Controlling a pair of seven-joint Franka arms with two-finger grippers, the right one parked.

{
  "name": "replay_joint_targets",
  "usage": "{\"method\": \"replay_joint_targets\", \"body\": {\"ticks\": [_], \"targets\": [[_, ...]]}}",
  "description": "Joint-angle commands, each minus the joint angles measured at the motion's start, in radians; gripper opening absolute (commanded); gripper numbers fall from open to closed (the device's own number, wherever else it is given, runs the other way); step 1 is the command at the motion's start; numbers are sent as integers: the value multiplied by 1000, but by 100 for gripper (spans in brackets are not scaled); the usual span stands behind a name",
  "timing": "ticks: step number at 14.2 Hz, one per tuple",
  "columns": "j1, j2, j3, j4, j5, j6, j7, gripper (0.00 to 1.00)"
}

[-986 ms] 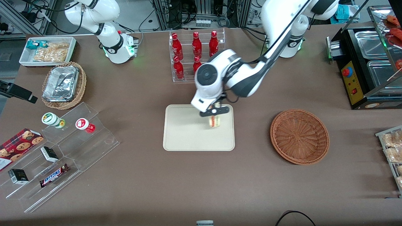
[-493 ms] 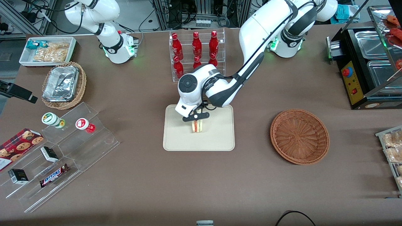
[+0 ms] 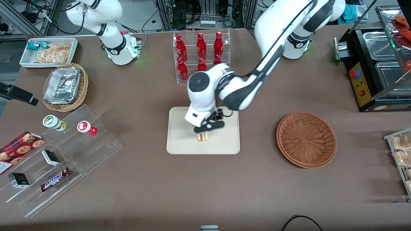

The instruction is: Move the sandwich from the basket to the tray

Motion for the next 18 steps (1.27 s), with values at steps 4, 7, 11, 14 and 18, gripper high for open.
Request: {"method": "replay_joint_targets", "body": {"ticks": [4,7,11,14,18], "targets": [[235,-320,-4,-56,-80,-397,381,100],[384,-424,-7,-85,-154,-488,532,100],[554,-537,-51,-168,-166,-493,583,100],[585,-693,-53,-341,-165,-482,646,100],[585,-735,-56,-375,-184,-485,650,100]]}}
